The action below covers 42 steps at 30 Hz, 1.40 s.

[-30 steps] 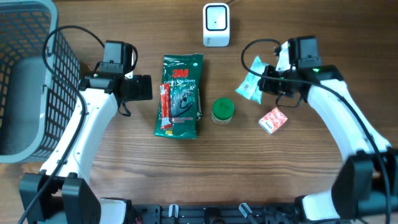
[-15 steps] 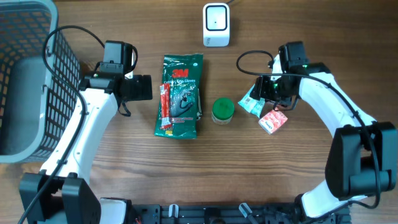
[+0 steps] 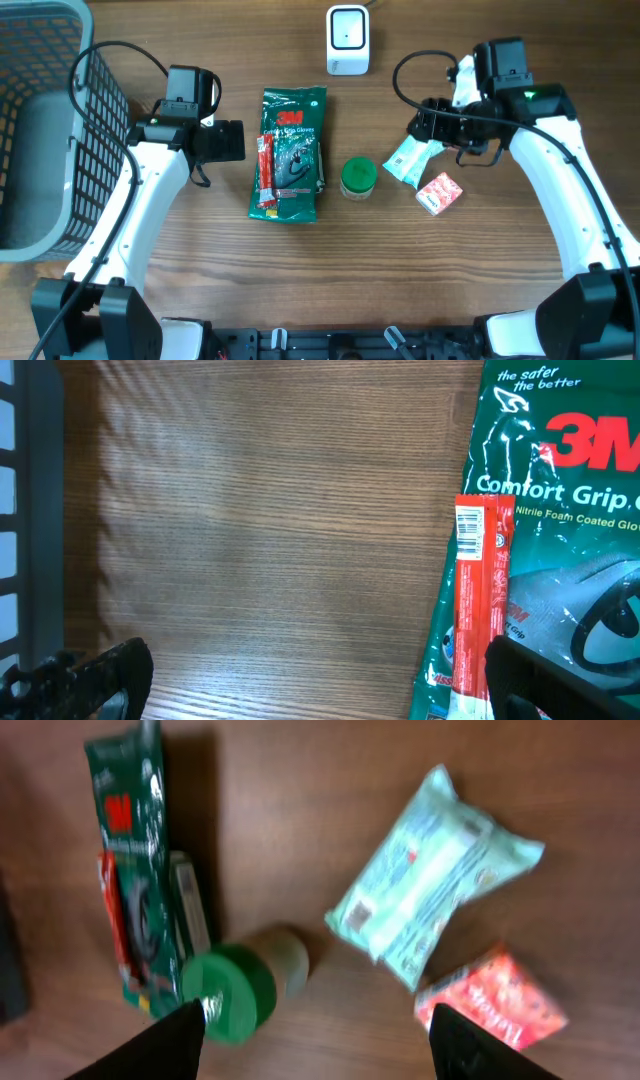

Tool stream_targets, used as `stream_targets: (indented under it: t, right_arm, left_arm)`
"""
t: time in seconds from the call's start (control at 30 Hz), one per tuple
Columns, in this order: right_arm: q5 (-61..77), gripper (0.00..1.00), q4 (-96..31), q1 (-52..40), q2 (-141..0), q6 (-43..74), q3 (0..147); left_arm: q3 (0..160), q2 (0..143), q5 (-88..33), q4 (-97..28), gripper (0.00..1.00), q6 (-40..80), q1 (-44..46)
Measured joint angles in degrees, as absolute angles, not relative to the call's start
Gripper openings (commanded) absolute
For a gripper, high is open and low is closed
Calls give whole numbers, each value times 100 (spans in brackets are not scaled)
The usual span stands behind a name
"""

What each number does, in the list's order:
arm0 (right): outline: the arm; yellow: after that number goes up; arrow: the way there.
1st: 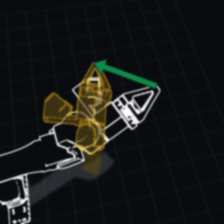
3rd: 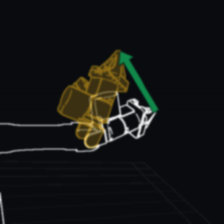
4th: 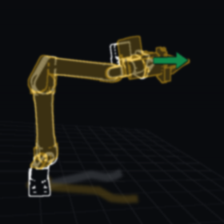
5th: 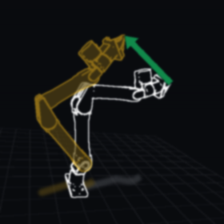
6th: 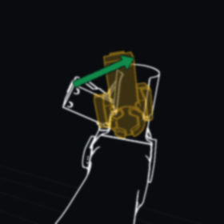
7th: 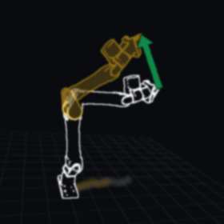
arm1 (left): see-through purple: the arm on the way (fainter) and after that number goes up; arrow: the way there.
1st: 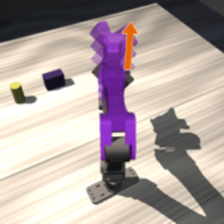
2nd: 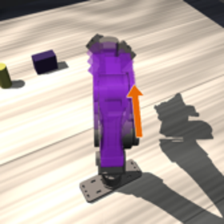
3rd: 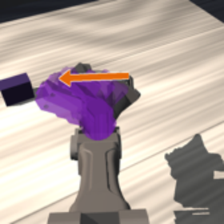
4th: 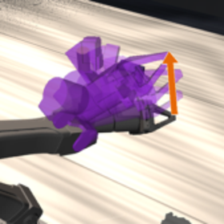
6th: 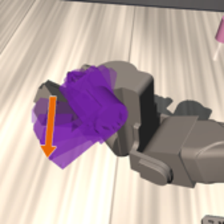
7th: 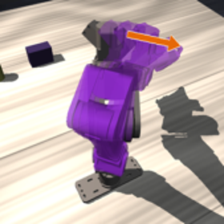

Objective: Scan the item barcode
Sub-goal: 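Move the right gripper over the green-lidded jar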

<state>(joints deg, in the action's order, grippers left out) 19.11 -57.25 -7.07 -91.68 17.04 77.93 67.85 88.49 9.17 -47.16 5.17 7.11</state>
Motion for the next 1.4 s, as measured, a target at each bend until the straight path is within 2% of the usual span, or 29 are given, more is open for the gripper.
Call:
stream_targets:
  t: [0.33,1.0,1.23,1.4]
  right_arm:
    - [2405,72,-6165,-707,-9168,1262,7793]
    - [2443,72,-6237,-849,-9168,1120,7793]
    - [2110,77,-6208,-1498,-9168,1205,7625]
    - [1319,90,-5808,-2252,-9168,1522,7614]
  left_arm:
    - [6785,8849,917,-4718,100,517,711]
    - [6785,8849,917,-4718,100,517,711]
    - [6785,8849,917,-4718,100,517,711]
    - [6785,8849,919,-4718,100,517,711]
